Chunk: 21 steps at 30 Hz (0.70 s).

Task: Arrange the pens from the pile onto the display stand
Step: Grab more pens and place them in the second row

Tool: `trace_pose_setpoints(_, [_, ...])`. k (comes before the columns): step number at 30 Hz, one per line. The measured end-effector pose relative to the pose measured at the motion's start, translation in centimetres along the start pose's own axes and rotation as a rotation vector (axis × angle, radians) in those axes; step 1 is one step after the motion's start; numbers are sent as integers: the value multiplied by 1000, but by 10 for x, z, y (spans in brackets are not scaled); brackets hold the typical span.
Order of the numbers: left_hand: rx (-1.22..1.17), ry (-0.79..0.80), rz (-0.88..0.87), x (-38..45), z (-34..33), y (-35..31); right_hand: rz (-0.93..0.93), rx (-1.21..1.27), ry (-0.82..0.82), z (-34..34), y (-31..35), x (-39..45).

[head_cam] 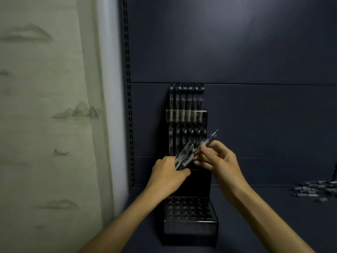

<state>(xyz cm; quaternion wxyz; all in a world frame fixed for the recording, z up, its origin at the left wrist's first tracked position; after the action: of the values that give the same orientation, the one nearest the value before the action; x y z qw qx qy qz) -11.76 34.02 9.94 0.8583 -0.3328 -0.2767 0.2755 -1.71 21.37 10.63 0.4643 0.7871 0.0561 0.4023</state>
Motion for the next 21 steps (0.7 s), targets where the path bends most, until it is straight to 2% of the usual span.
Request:
trace_pose_setpoints(4, [-22,-55,39,7,16,19,53,-39,-67,-6,4,12])
trace_pose_setpoints(7, [-55,-88,80,9,22,30,187,-246,-114,-2,16,28])
trace_pose_setpoints(11, [-48,-148,85,12,25,36,318,-463,-31,-14,23,42])
trace_pose_setpoints(21, [-44,-141,88,15,21,38,386,-782,101,-33,9,51])
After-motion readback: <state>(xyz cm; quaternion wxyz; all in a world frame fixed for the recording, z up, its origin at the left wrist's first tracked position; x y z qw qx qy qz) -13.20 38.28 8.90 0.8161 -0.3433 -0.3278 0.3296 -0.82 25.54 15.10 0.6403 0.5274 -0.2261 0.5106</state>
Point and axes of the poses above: each hand's wrist, its own x-axis towards the middle knuckle, its own z-axis out of the back of the hand, y = z × x, the point moved 6 cm from there along x, towards the middle knuckle, and after that the axes turned 10 degrees about z, right-handed, at the moved point
